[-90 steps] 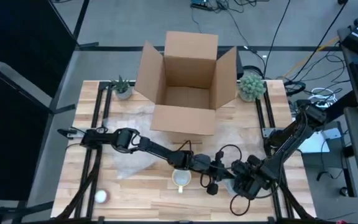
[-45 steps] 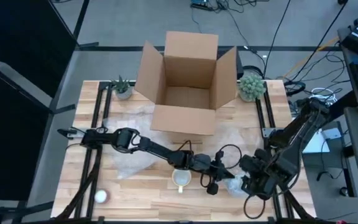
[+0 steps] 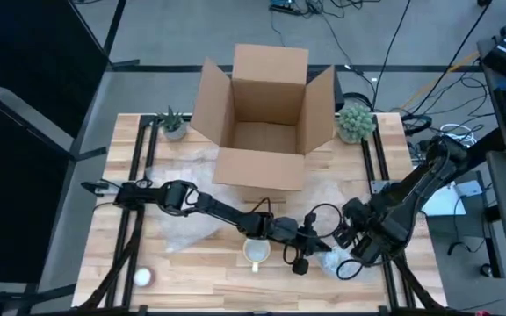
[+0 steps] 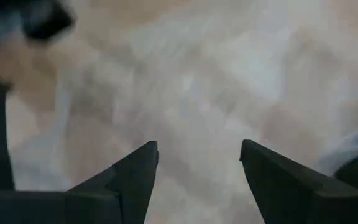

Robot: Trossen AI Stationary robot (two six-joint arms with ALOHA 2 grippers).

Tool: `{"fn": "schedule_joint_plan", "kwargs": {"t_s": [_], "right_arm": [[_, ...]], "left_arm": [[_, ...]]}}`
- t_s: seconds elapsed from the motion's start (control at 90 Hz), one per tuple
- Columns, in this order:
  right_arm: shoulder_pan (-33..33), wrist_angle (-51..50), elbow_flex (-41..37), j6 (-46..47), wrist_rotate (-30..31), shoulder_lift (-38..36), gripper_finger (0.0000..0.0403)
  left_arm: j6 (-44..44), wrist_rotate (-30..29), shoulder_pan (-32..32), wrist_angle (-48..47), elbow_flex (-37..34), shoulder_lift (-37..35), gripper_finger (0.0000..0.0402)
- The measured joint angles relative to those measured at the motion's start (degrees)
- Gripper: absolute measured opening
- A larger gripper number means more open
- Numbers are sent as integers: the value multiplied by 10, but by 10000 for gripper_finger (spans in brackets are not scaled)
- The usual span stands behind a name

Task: Wrap mug
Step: Wrap the red cup with the bubble wrap

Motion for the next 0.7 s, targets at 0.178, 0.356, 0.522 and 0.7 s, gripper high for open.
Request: {"fn": "schedule_joint_plan", "kwargs": {"t_s": [0.178,0.356,0.522,0.7], "right_arm": [[52,35,24,-1,20,-1,219],[89,56,16,1,-7,7,219],[88,85,-9,10,-3,30,219],[84,117,-23,10,-5,56,219]], "left_arm": [[0,0,0,0,0,0,0],[0,0,0,0,0,-1,0],[0,-6,0,1,0,-1,0],[0,-9,1,0,2,-1,0]]}}
